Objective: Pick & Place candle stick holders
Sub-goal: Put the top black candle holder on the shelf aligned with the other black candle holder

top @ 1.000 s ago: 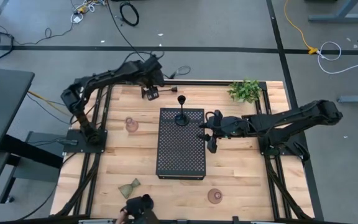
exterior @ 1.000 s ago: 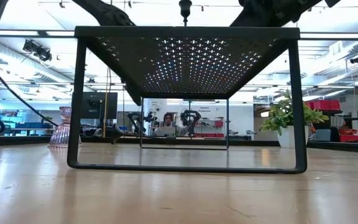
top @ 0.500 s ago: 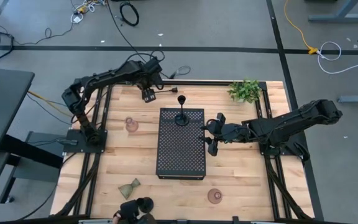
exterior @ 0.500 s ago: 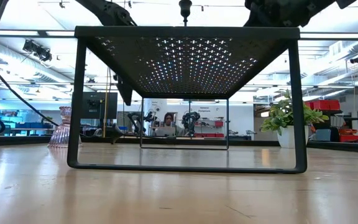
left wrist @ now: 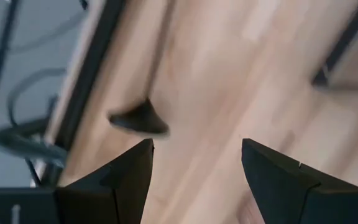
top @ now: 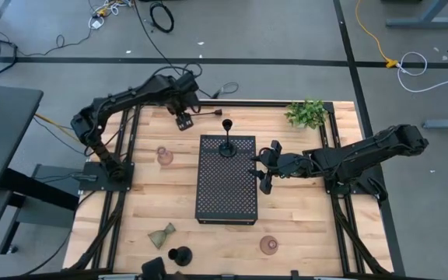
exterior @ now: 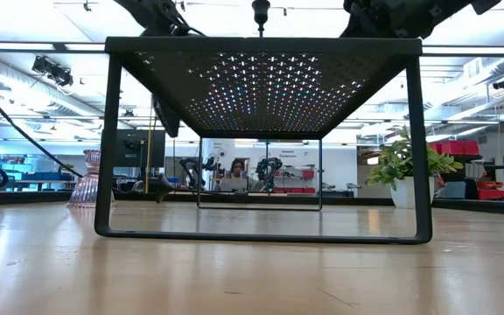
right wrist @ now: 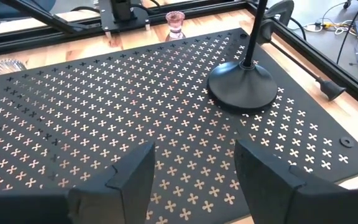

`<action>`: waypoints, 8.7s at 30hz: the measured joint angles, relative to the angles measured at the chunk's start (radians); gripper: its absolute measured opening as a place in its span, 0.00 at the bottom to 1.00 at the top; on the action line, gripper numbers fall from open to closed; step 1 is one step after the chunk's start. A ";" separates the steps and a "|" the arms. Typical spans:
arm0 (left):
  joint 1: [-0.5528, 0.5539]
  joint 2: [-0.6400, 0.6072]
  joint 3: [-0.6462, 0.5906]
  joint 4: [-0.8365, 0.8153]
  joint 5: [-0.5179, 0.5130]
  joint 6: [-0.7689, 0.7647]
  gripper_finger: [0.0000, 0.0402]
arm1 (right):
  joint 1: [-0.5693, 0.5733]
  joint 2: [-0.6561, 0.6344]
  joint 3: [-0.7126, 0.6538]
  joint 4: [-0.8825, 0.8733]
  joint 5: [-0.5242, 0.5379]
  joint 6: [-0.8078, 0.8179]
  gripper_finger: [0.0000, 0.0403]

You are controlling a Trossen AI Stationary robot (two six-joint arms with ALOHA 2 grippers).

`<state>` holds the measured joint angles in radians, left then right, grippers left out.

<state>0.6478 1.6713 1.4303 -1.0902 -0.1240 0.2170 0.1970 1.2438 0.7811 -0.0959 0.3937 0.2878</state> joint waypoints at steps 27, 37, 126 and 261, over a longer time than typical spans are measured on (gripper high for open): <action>-0.089 0.091 -0.002 0.169 0.136 -0.077 0.48 | 0.000 0.000 -0.001 0.027 0.014 -0.034 0.55; -0.079 0.200 -0.002 0.287 0.005 -0.211 0.48 | 0.000 0.000 -0.001 0.030 0.009 -0.038 0.55; 0.003 0.403 -0.001 0.344 -0.277 0.062 0.48 | 0.000 0.000 0.000 0.056 0.017 -0.038 0.55; -0.365 -0.393 -1.207 2.299 0.304 -0.247 0.03 | 0.000 0.000 0.000 0.116 0.009 -0.061 0.55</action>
<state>0.2832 1.2781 0.2234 1.2088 0.1800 -0.0297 0.1970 1.2441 0.7807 0.0200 0.4026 0.2263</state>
